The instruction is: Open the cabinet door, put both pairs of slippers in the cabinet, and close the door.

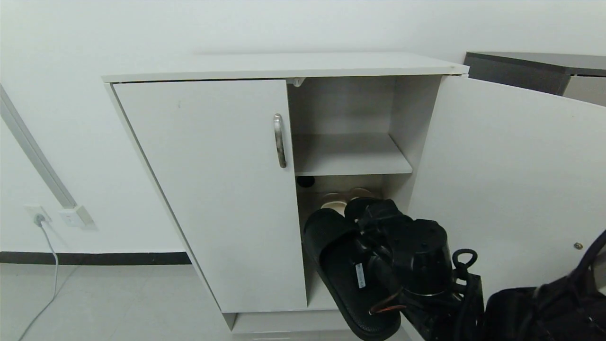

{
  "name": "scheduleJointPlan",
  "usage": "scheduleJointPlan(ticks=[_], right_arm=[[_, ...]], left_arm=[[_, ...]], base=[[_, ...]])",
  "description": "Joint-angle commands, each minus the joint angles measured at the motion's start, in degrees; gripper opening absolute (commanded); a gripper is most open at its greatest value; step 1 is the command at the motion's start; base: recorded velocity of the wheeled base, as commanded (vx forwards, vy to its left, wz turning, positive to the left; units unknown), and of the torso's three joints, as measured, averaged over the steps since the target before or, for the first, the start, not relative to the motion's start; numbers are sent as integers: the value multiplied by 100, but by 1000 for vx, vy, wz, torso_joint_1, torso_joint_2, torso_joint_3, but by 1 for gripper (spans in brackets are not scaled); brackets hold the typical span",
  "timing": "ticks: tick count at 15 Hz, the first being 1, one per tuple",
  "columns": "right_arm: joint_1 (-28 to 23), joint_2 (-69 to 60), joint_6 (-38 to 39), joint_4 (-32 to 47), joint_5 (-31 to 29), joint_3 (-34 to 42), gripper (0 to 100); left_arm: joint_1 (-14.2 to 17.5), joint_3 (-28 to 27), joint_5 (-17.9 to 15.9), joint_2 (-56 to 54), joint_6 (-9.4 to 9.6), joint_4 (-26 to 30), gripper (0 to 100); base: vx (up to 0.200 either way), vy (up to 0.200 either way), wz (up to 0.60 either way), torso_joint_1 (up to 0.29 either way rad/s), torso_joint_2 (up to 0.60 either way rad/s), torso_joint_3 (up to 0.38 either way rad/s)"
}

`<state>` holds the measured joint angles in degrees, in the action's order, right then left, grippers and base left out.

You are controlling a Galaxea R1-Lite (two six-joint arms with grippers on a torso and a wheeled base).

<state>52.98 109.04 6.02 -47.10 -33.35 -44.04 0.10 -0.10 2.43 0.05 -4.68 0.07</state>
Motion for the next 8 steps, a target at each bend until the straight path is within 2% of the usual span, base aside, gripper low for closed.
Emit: scheduleJointPlan(ticks=[1,3,4,8], right_arm=[[186,-296,242,870,-312,-737,0],[186,-551,452,2056,-787,-1449,0],[178,-551,593,2381,-954,-1801,0],[-7,-314,707,2645,-1024,-2609,0]], left_arm=[[-1,1,4,4,2,1,0],[-1,1,-5,4,20,1,0],[-1,1,-5,4,46,1,0],[-1,1,-5,-5,81,1,0]], base=[[0,0,0,0,0,0],[0,0,0,0,0,0],[0,0,0,0,0,0],[0,0,0,0,0,0]])
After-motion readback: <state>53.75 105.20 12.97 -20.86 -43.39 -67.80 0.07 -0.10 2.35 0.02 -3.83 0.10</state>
